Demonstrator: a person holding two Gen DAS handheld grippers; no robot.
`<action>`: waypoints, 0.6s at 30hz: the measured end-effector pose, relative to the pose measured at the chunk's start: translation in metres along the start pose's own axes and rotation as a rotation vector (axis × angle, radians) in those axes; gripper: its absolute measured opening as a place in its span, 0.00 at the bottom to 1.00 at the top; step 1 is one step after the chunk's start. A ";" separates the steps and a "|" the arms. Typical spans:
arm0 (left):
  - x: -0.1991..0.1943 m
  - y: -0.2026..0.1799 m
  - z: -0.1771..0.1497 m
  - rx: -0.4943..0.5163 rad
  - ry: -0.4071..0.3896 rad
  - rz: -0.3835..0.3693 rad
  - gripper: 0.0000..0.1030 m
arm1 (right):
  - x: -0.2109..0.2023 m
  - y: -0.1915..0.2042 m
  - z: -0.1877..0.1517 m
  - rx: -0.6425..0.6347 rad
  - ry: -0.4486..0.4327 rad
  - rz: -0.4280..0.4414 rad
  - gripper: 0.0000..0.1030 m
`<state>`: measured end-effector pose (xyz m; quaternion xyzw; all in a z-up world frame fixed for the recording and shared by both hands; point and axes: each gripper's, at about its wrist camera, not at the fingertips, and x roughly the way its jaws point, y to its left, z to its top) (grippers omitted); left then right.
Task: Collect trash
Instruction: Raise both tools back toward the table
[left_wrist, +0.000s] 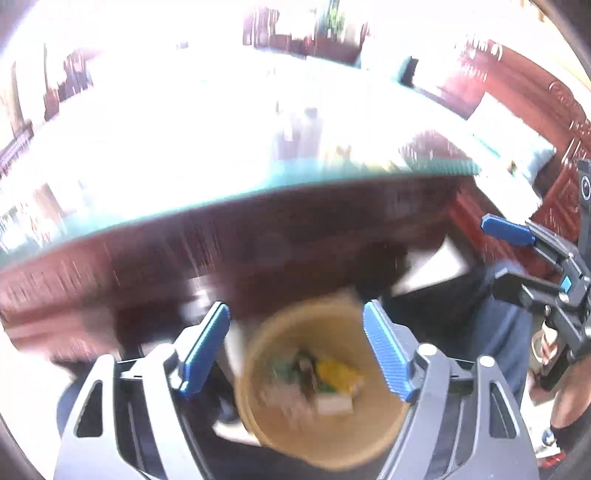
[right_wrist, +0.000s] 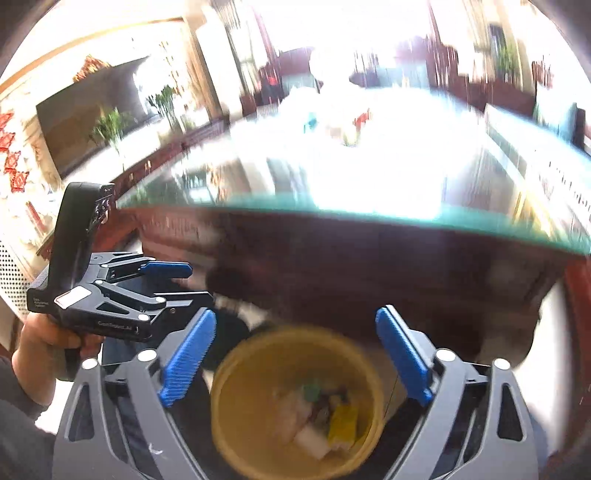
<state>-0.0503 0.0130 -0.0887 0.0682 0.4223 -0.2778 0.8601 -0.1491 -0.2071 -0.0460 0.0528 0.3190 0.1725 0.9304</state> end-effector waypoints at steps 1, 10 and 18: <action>-0.007 -0.001 0.011 0.007 -0.034 0.012 0.76 | -0.002 0.000 0.009 -0.009 -0.034 -0.012 0.92; -0.046 0.005 0.105 -0.007 -0.336 0.081 0.96 | 0.005 -0.008 0.084 0.044 -0.236 -0.075 0.92; 0.004 0.046 0.173 -0.079 -0.340 0.183 0.96 | 0.052 -0.039 0.126 0.139 -0.245 -0.057 0.92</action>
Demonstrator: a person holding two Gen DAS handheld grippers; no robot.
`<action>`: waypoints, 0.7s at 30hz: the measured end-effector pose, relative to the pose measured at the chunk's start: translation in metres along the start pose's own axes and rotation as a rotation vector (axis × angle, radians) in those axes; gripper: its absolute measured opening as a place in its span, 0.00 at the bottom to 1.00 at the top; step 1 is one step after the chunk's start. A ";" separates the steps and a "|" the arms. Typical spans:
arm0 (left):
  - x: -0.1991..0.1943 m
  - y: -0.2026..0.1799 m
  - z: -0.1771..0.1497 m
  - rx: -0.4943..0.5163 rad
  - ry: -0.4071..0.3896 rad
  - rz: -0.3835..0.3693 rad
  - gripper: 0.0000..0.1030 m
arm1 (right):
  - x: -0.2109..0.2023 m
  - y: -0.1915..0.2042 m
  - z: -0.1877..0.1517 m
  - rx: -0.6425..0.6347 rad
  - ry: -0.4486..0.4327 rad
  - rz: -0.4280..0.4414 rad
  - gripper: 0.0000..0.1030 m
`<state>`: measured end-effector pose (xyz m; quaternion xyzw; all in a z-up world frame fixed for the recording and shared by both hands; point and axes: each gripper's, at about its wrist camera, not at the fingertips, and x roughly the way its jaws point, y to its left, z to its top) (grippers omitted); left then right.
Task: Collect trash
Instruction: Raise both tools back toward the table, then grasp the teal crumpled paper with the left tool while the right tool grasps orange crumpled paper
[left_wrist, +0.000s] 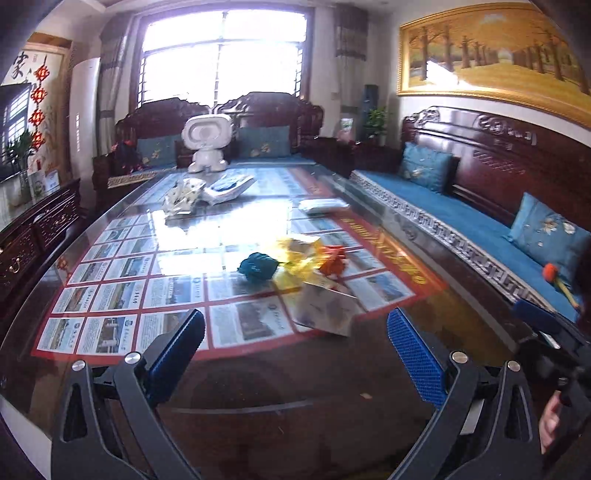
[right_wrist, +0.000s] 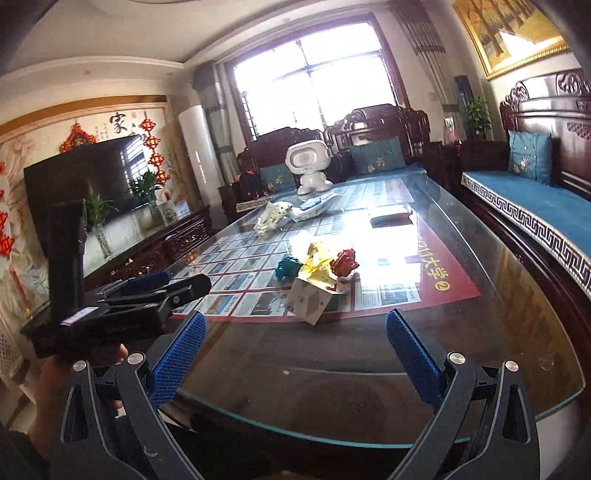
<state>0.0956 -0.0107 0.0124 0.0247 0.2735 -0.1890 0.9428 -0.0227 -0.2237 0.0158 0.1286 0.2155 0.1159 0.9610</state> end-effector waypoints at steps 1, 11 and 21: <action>0.016 0.007 0.004 -0.007 0.021 0.023 0.96 | 0.007 -0.003 0.002 0.016 0.013 0.004 0.92; 0.147 0.058 0.032 -0.082 0.225 0.004 0.96 | 0.088 -0.023 0.028 -0.019 0.127 -0.092 0.92; 0.212 0.076 0.042 -0.088 0.313 -0.005 0.96 | 0.146 -0.039 0.048 -0.070 0.202 -0.086 0.86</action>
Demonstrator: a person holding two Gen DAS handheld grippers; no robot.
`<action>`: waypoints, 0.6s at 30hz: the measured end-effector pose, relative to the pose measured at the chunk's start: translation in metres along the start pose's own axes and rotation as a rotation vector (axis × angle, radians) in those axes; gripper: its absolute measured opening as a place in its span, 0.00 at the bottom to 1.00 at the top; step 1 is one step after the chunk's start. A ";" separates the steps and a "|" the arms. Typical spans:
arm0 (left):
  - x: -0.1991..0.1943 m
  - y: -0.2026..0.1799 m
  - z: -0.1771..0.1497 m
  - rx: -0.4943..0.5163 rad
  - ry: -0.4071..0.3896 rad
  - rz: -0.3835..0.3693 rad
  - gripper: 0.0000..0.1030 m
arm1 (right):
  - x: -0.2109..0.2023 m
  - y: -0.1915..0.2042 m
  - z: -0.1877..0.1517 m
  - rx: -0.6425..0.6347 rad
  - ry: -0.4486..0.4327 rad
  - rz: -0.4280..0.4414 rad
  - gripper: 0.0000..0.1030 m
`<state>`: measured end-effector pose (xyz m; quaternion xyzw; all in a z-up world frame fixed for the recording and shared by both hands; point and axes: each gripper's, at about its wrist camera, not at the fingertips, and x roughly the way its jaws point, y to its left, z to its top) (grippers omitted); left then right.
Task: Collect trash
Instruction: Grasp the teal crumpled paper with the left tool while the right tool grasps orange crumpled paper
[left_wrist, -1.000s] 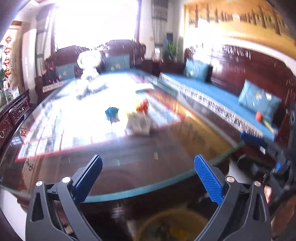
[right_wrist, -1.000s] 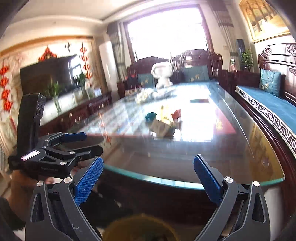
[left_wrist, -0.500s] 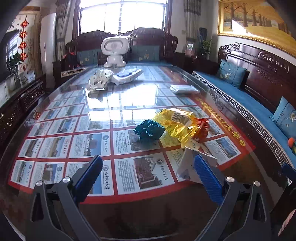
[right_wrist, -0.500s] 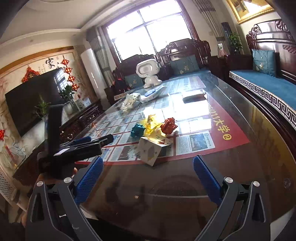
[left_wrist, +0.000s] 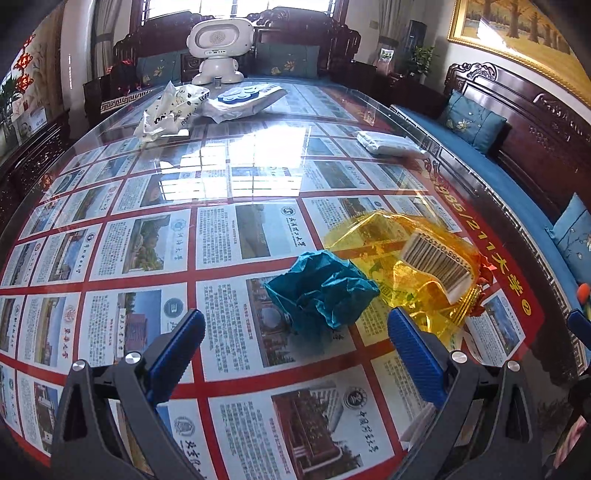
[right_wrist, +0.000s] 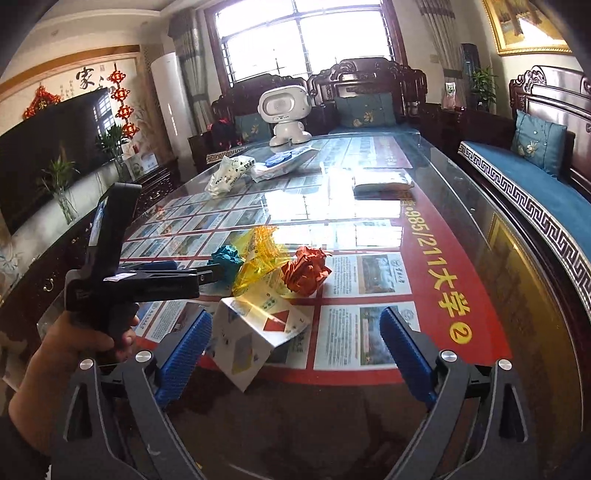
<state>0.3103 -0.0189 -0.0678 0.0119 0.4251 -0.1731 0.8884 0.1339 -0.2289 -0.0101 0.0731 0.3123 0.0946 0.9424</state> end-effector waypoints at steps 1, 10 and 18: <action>0.003 -0.001 0.002 0.007 0.002 0.000 0.95 | 0.004 -0.001 0.003 -0.001 0.002 0.000 0.86; 0.017 0.000 0.011 0.036 0.057 -0.054 0.46 | 0.042 -0.015 0.022 0.016 0.081 0.000 0.77; 0.000 0.007 0.006 0.022 0.030 -0.084 0.45 | 0.076 -0.024 0.030 0.002 0.157 -0.056 0.67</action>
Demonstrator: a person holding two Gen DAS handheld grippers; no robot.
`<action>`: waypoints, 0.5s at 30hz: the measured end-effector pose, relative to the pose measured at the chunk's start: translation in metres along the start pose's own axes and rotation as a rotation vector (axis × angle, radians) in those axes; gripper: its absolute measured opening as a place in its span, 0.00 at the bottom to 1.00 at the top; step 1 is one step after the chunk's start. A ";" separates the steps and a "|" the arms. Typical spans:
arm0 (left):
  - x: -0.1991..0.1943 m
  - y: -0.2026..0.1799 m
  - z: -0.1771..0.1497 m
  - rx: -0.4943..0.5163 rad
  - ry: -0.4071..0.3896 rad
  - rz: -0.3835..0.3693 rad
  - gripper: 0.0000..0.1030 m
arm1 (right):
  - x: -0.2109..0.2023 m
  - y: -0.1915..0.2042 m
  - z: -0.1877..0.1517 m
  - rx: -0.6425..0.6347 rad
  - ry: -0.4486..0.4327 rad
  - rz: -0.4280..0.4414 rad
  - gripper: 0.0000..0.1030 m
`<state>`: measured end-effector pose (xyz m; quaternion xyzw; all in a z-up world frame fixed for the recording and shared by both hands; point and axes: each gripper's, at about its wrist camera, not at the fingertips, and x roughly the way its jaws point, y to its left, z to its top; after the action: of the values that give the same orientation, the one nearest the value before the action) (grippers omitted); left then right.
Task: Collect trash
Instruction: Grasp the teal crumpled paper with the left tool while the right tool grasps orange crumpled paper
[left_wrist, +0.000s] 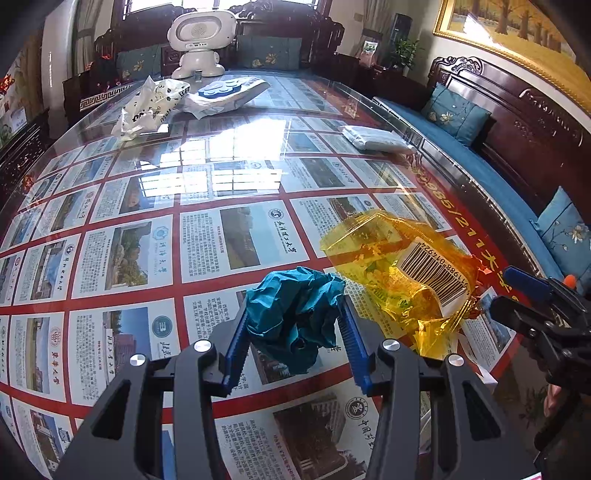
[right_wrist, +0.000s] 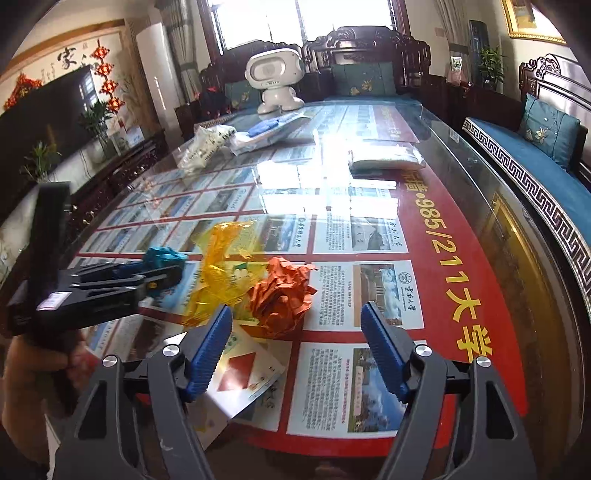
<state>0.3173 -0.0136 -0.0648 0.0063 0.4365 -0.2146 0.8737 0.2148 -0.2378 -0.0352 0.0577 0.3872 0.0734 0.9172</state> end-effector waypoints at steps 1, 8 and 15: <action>-0.001 0.000 0.000 0.000 -0.002 0.000 0.46 | 0.004 -0.001 0.000 0.002 0.006 -0.007 0.67; -0.007 -0.004 -0.001 0.011 -0.007 -0.020 0.46 | 0.021 0.001 0.008 0.010 0.018 0.010 0.66; -0.011 -0.006 -0.004 0.000 -0.005 -0.028 0.46 | 0.038 0.009 0.013 -0.037 0.081 0.050 0.37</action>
<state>0.3067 -0.0141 -0.0580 -0.0001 0.4344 -0.2269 0.8717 0.2501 -0.2231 -0.0516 0.0472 0.4211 0.1055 0.8996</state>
